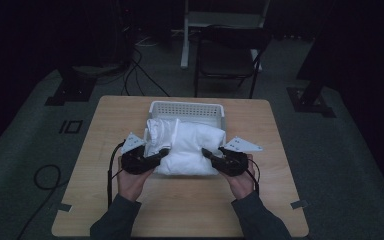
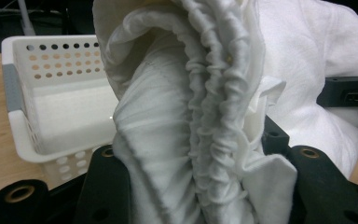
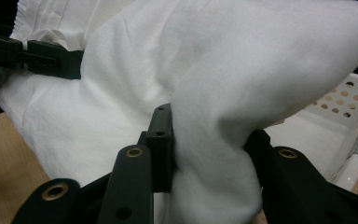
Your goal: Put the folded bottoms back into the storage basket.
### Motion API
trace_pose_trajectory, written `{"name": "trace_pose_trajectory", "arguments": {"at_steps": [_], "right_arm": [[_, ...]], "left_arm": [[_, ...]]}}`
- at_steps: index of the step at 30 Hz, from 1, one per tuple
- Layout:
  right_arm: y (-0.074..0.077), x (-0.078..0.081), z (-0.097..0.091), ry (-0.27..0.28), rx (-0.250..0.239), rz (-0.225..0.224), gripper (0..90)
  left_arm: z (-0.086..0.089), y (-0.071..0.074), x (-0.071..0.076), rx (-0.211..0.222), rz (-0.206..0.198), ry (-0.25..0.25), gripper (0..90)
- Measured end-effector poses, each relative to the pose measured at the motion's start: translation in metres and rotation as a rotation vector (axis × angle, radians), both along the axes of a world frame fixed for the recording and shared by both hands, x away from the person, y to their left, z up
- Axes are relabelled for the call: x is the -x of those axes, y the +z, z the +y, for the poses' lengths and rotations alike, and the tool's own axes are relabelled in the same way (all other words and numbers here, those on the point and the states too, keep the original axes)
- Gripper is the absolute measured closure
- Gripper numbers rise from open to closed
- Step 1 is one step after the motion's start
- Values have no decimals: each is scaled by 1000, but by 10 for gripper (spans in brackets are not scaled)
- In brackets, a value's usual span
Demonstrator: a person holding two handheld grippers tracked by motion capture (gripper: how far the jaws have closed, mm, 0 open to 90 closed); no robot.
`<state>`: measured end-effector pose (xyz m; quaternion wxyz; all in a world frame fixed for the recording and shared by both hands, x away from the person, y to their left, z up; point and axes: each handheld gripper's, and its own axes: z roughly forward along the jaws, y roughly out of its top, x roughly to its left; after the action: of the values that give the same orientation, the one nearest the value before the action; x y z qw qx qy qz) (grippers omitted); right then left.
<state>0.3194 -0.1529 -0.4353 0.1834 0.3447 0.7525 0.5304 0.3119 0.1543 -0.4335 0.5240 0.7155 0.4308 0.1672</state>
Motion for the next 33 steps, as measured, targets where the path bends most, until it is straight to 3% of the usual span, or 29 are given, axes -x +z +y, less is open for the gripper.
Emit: {"name": "trace_pose_trajectory", "arguments": {"at_steps": [15,33], "right_arm": [[11,-7,0,-16,6,-27,654],[16,-17,0,-41,2,-28,655]], "left_arm": [[-1,9,-10,14,-13,3,525],[-4,14,-21,18,-20,11,526]]}}
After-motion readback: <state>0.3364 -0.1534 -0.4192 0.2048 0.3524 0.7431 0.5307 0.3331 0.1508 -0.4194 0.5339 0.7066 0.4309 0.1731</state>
